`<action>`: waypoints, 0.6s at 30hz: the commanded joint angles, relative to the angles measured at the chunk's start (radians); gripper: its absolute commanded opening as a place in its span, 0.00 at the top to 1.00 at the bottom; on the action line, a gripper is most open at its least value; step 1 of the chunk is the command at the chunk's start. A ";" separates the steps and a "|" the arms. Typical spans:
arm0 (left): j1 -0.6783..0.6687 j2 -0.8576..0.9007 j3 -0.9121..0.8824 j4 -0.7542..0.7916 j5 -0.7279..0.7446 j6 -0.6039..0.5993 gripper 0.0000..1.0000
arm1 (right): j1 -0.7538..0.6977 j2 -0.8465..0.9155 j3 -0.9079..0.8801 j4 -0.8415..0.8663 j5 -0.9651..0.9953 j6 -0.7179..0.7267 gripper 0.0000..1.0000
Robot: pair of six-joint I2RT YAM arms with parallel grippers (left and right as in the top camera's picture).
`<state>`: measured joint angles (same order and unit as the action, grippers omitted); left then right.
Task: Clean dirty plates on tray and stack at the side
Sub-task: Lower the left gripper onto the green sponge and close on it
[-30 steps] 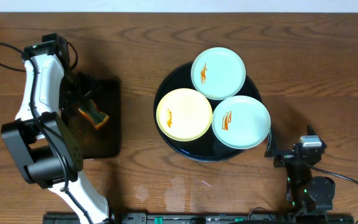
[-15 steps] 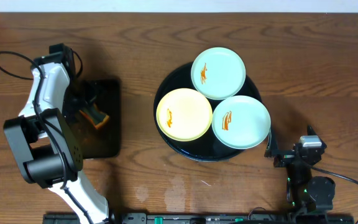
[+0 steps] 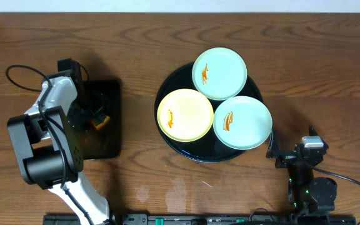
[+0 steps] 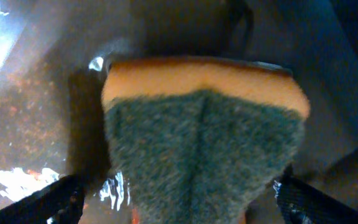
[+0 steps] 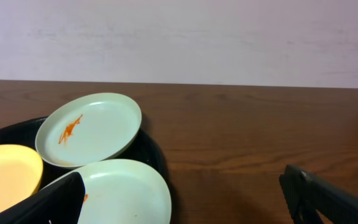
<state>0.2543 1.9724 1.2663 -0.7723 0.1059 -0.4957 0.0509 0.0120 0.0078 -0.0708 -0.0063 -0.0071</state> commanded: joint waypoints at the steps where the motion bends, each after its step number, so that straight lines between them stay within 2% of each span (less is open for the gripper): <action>1: 0.002 0.010 -0.021 0.008 0.014 0.005 0.12 | -0.011 -0.006 -0.002 -0.004 0.002 0.014 0.01; 4: 0.002 0.010 -0.021 0.018 0.013 0.013 0.28 | -0.011 -0.006 -0.002 -0.004 0.002 0.014 0.01; 11: 0.002 0.011 -0.021 0.034 0.013 0.039 0.54 | -0.011 -0.006 -0.002 -0.004 0.002 0.014 0.01; 14: 0.002 0.011 -0.021 0.034 0.013 0.039 0.60 | -0.011 -0.006 -0.002 -0.004 0.002 0.014 0.01; 18: 0.003 0.010 -0.021 0.034 0.013 0.039 0.77 | -0.011 -0.006 -0.002 -0.004 0.002 0.014 0.01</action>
<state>0.2543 1.9717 1.2652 -0.7383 0.1059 -0.4667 0.0509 0.0120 0.0078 -0.0708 -0.0063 -0.0074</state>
